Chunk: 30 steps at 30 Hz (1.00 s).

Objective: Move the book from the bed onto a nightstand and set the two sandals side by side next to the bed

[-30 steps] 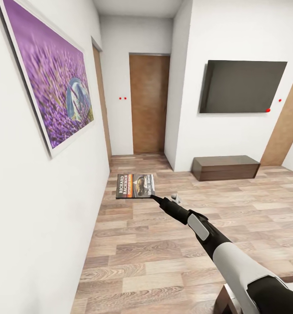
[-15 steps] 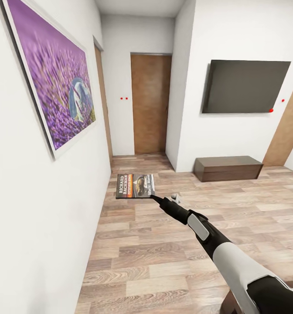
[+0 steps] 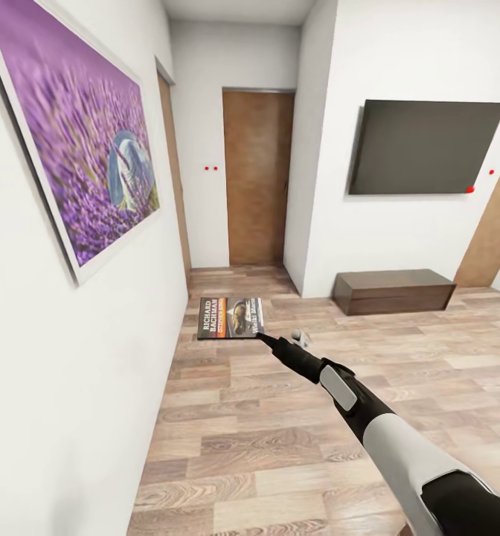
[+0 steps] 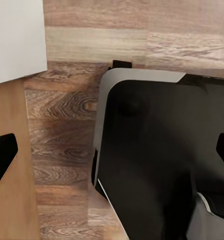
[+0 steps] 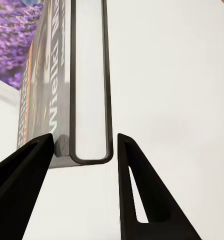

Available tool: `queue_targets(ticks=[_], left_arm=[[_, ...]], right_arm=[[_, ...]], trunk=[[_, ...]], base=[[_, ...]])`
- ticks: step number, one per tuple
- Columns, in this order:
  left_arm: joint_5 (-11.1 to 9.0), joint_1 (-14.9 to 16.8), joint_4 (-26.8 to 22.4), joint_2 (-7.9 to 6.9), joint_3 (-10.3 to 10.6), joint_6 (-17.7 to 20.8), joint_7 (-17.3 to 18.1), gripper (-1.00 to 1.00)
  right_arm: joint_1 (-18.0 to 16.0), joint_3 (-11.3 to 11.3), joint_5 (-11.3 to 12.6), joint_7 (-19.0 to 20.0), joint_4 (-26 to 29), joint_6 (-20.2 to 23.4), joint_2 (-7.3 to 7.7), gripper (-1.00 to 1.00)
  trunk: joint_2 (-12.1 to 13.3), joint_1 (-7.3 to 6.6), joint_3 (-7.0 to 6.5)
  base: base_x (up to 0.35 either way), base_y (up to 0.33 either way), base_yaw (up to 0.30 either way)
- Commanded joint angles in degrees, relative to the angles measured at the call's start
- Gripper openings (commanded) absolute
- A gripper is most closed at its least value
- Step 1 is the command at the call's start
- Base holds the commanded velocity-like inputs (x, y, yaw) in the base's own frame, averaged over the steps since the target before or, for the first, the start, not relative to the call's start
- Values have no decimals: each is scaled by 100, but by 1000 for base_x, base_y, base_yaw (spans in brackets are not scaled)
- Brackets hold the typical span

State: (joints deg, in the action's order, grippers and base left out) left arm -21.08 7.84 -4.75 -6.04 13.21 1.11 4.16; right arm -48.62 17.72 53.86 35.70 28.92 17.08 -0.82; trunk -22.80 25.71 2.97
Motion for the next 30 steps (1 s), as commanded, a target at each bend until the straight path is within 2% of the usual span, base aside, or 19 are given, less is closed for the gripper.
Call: queue_targets(ticks=[1,30], left_arm=[[-58,5,-9,-3,47,12,15,100],[-45,16,-8,-2,50,13,8,100]], right_arm=[[-7,10,72,6,-1,45,2,-100],[-7,7,72,13,-2,47,3,-100]], trunk=[[-12,7,12],[-12,7,12]], base=[[332,1,0],[338,0,0]])
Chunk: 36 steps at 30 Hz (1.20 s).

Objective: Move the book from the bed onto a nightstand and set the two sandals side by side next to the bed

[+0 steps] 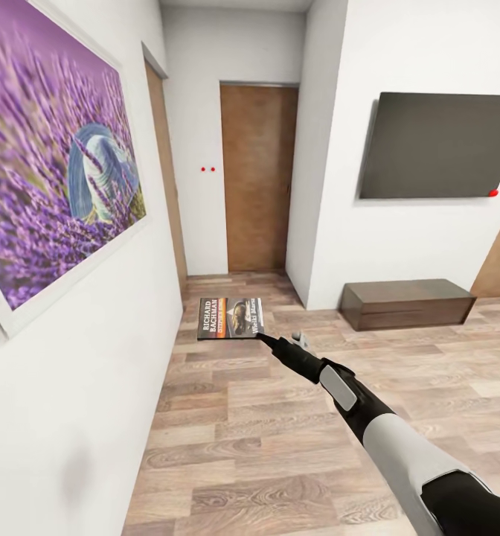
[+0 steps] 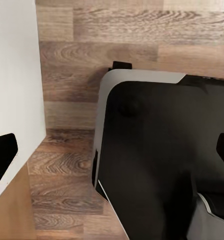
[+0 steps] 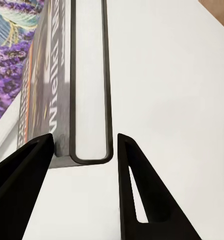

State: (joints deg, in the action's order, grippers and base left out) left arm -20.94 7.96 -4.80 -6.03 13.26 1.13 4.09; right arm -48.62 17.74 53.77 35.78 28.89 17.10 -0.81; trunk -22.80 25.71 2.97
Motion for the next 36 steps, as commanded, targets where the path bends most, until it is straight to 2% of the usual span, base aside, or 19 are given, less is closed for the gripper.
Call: queue_targets(ticks=[1,36], left_arm=[[-60,4,-4,-3,46,11,14,100],[-52,3,-4,-3,46,10,13,100]], right_arm=[[-7,5,79,5,-1,44,2,-100],[-7,2,81,18,1,46,3,-100]], trunk=[[-12,7,12],[-12,7,12]], base=[[341,0,0],[341,0,0]])
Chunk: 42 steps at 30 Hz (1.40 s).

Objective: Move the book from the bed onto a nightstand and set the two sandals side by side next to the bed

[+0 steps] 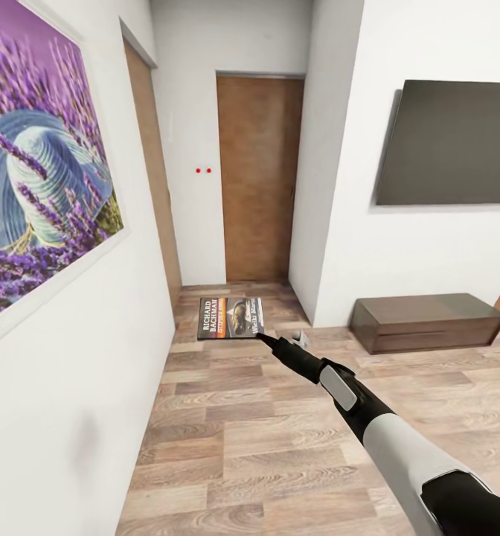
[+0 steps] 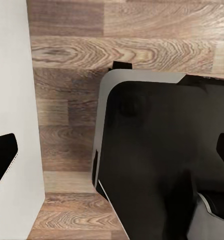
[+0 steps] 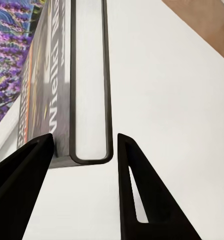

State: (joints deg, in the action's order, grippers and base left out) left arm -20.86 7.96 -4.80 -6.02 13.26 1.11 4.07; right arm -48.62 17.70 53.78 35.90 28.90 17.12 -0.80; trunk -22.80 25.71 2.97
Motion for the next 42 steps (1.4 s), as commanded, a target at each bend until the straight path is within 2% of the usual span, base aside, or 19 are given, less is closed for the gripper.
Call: queue_targets(ticks=[1,13,25,42], left_arm=[[-59,0,-4,-2,46,12,13,100],[-58,2,-4,-1,46,4,7,100],[-58,0,-4,73,53,-6,-7,100],[-58,-2,-4,109,54,-21,-25,100]], right_arm=[[-7,5,80,5,1,45,3,-100],[-7,4,80,12,1,46,6,-100],[-7,-3,80,9,-1,46,9,-100],[-7,-4,80,10,0,46,9,-100]], trunk=[[-12,7,12],[-12,7,12],[-12,7,12],[-12,7,12]], base=[[341,0,0],[336,0,-67],[231,0,-247],[114,0,-271]])
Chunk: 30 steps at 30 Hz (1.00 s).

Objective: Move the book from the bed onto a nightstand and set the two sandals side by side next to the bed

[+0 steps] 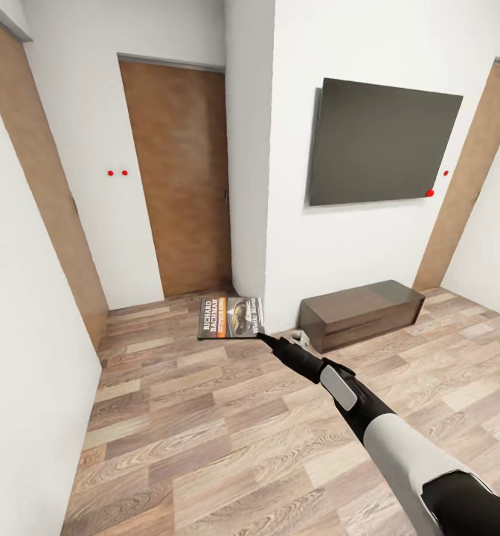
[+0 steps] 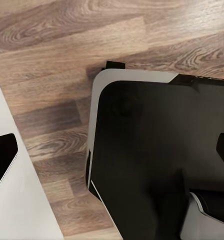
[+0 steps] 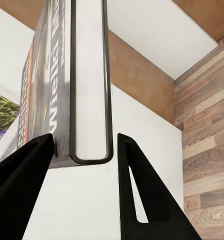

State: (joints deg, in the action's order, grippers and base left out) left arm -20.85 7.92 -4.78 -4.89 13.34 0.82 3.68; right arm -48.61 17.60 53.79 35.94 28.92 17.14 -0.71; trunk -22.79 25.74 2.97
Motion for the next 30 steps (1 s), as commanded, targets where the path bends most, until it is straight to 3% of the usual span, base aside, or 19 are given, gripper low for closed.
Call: queue_targets(ticks=[1,20,30], left_arm=[[-60,1,-5,-4,45,8,15,100],[-60,0,-5,-3,45,12,17,100],[-60,0,-5,-3,45,15,19,100]], right_arm=[[-8,6,81,7,-2,44,0,-100],[-8,-2,88,7,-7,44,17,-100],[-8,-2,82,3,-9,44,18,-100]], trunk=[[-13,4,13],[-13,4,13],[-13,4,13]], base=[[97,0,-272],[97,0,-273],[198,54,-282]])
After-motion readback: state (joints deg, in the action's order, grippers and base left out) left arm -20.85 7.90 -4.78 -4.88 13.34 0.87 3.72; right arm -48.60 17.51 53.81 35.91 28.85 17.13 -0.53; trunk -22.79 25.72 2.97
